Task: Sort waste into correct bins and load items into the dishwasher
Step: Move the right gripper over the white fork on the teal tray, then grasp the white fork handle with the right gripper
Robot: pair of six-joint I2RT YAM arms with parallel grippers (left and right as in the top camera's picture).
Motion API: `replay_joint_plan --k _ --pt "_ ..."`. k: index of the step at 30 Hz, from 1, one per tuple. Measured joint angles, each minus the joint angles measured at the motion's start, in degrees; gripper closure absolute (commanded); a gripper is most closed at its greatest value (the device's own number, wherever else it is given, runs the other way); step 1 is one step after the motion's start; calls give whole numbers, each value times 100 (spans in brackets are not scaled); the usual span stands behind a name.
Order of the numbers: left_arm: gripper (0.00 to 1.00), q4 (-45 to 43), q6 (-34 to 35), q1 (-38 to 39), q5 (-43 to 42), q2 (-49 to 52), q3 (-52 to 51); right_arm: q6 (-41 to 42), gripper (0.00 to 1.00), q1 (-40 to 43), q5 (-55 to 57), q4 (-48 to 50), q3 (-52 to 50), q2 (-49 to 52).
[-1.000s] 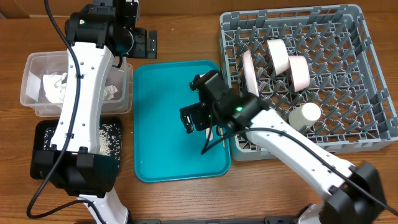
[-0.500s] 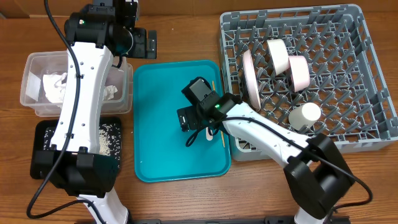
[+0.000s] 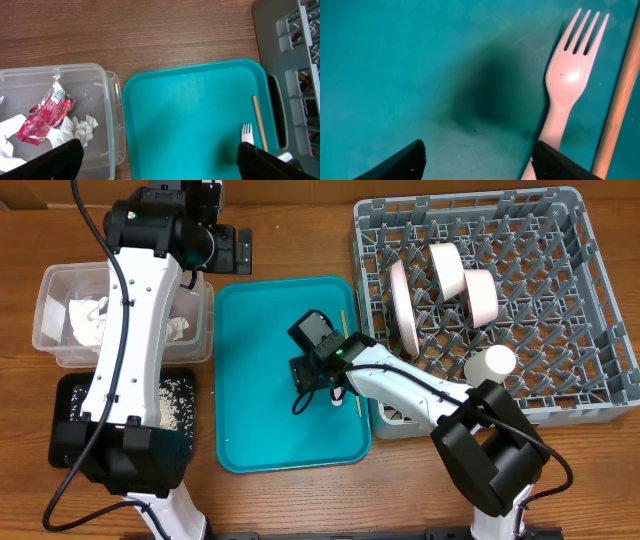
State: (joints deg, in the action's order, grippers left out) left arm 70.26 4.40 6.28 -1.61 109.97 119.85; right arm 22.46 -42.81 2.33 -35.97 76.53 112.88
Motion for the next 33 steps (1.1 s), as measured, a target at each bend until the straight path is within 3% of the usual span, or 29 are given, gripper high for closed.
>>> replay_joint_plan --k 33 --pt "0 0 0 0 17 0 0 0 28 17 533 -398 448 44"
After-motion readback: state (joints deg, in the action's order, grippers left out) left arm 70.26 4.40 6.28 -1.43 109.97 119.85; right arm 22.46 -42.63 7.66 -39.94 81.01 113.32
